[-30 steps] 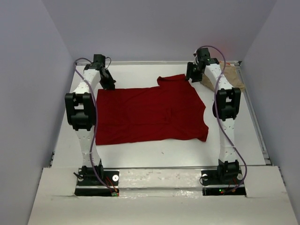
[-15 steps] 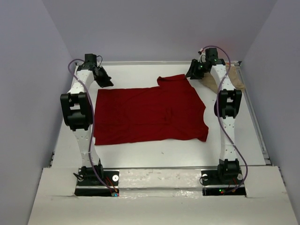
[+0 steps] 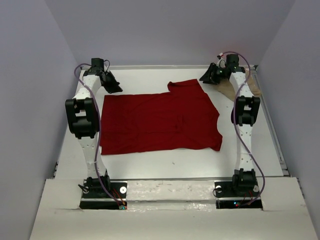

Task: Fold and stack the t-shirts
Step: Fold the tshirt

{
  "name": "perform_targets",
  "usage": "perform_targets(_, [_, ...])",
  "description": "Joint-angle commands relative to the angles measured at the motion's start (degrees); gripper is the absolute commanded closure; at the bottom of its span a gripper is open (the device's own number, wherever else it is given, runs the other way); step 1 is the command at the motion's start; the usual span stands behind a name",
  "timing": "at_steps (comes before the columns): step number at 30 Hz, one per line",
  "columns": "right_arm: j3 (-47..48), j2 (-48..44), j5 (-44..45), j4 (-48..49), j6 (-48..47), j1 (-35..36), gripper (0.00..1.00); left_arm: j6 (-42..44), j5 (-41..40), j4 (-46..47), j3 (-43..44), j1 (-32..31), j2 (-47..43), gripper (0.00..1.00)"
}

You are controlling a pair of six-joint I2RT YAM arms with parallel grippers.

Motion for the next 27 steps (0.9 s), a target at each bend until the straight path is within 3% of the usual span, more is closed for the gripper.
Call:
perform_targets(1, [-1.4, -1.0, -3.3, 2.2, -0.4, 2.5, 0.53, -0.2, 1.8, 1.0, -0.5, -0.1, -1.2, 0.98])
perform_targets(12, [-2.7, -0.2, -3.9, 2.3, -1.5, 3.6, 0.53, 0.3, 2.5, 0.8, -2.3, -0.6, -3.0, 0.98])
perform_targets(24, [0.8, 3.2, 3.1, 2.1, -1.5, 3.6, 0.53, 1.7, 0.8, -1.2, -3.6, -2.4, -5.9, 0.98])
perform_targets(27, [-0.7, 3.4, 5.9, 1.4, -1.2, 3.6, 0.58, 1.5, -0.4, -2.4, -3.7, -2.5, -5.4, 0.98])
